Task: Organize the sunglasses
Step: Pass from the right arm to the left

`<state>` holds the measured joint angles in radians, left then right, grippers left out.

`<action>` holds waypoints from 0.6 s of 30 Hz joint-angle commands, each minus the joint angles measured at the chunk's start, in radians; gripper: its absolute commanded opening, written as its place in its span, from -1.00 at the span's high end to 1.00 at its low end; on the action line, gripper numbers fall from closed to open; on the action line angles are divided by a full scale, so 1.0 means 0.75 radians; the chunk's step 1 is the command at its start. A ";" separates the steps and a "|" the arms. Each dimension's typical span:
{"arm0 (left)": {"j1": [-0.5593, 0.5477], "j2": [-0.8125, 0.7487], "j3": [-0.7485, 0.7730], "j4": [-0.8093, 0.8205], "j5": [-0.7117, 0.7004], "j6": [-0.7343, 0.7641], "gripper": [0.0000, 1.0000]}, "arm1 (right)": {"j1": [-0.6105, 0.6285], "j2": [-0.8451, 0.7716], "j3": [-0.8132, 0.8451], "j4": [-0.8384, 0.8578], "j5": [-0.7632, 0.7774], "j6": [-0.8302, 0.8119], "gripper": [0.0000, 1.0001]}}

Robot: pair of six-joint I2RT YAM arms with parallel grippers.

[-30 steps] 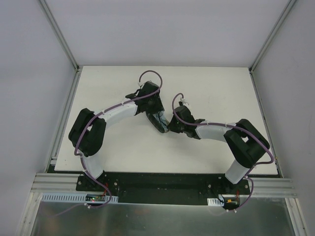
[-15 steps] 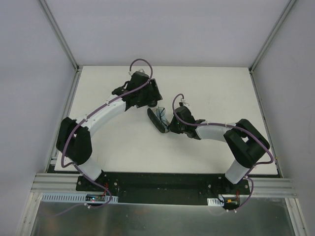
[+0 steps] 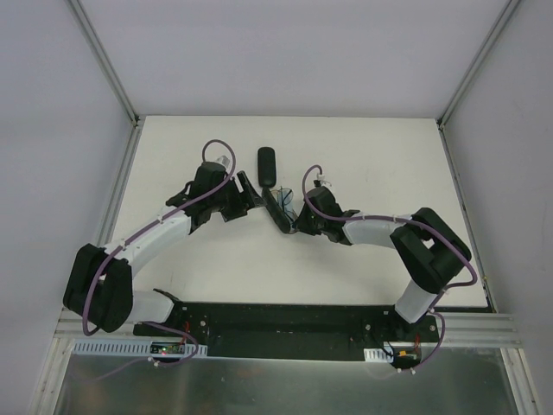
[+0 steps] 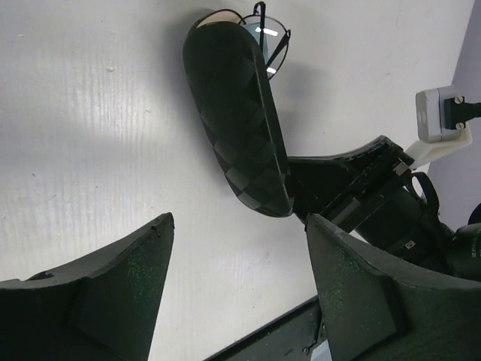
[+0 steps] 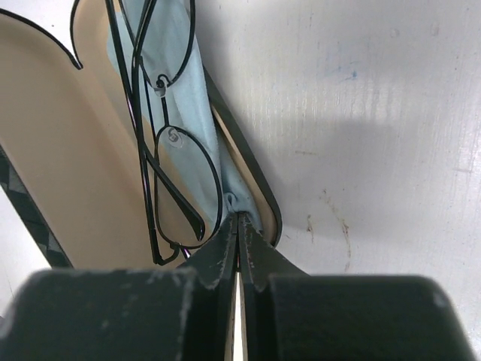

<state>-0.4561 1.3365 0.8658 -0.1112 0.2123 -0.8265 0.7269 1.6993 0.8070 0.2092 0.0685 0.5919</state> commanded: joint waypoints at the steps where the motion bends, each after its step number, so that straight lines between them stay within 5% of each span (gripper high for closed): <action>1: 0.021 -0.064 -0.109 0.246 0.134 -0.029 -0.39 | -0.006 0.015 -0.008 0.032 -0.007 0.015 0.98; 7: 0.056 0.046 -0.230 0.614 0.338 -0.127 -0.35 | -0.008 0.019 -0.008 0.034 -0.012 0.015 0.99; 18: 0.056 0.194 -0.263 0.766 0.314 -0.205 -0.33 | -0.008 0.021 -0.006 0.034 -0.018 0.015 0.99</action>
<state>-0.4236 1.4662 0.6987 0.3542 0.4377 -0.9344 0.7242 1.7031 0.8070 0.2207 0.0620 0.5949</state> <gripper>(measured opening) 0.662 0.009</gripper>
